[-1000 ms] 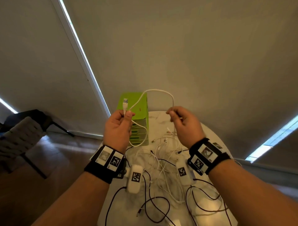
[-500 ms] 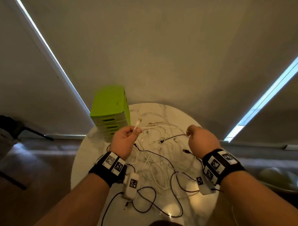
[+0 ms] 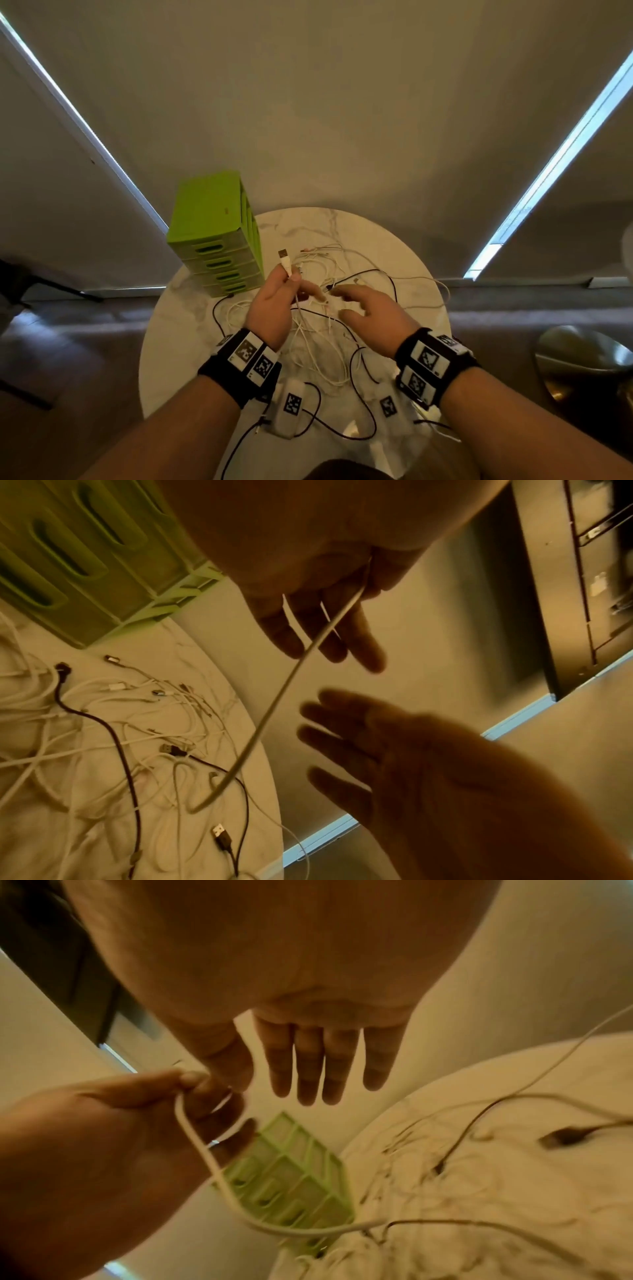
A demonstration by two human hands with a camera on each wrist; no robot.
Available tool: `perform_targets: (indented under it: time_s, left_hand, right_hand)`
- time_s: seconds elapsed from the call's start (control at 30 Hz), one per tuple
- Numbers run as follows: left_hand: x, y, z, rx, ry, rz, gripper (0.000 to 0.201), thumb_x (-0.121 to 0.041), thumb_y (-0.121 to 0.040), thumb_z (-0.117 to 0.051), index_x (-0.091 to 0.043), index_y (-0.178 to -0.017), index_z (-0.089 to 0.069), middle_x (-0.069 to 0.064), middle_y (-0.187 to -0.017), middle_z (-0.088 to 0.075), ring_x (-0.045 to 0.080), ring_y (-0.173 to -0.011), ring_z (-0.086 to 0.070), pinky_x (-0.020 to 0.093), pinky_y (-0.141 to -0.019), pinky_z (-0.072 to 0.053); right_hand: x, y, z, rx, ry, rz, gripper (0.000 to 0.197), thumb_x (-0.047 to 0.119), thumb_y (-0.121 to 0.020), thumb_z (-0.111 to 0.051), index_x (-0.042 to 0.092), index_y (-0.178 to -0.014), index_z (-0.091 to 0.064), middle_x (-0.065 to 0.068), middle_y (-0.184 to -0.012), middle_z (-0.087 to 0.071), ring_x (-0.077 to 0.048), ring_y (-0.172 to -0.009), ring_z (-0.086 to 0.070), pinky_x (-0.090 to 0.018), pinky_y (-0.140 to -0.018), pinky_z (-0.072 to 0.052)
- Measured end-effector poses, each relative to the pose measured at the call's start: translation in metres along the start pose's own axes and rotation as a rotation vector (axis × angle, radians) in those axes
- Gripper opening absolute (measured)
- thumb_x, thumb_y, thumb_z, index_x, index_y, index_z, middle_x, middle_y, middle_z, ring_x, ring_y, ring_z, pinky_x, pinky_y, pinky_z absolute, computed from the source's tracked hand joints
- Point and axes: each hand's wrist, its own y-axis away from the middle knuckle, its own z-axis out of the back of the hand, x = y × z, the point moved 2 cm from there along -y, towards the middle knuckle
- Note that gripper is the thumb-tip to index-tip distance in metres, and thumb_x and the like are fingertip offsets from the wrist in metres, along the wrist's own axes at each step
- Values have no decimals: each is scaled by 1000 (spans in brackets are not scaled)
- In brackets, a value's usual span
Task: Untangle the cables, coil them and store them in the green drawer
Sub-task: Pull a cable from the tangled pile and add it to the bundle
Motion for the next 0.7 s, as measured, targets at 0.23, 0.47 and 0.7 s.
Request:
perform_targets:
  time_s: [0.23, 0.47, 0.7]
  left_hand:
    - [-7, 1, 7, 85, -6, -153, 22, -16, -105, -47, -2, -96, -62, 5, -128, -70, 17, -131, -57, 30, -108, -40]
    - [-3, 12, 9, 81, -4, -72, 23, -6, -103, -51, 0, -105, -73, 5, -123, -73, 16, -126, -62, 23, -103, -46]
    - [-4, 7, 5, -130, 567, 165, 31, -18, -108, -34, -9, -85, -53, 3, -62, -49, 24, -64, -65, 46, -87, -55]
  right_hand:
    - [30, 5, -32, 271, -595, 57, 21, 25, -108, -45, 14, -99, -60, -2, -66, -55, -22, -63, -59, -44, -75, -55]
    - [19, -4, -50, 254, -85, 219, 16, 41, -99, -60, 32, -104, -72, 12, -83, -50, -5, -78, -52, -30, -79, -45]
    - [-45, 2, -29, 170, -286, 30, 30, 40, -106, -45, 22, -88, -61, 5, -73, -62, -11, -67, -60, -35, -74, -54]
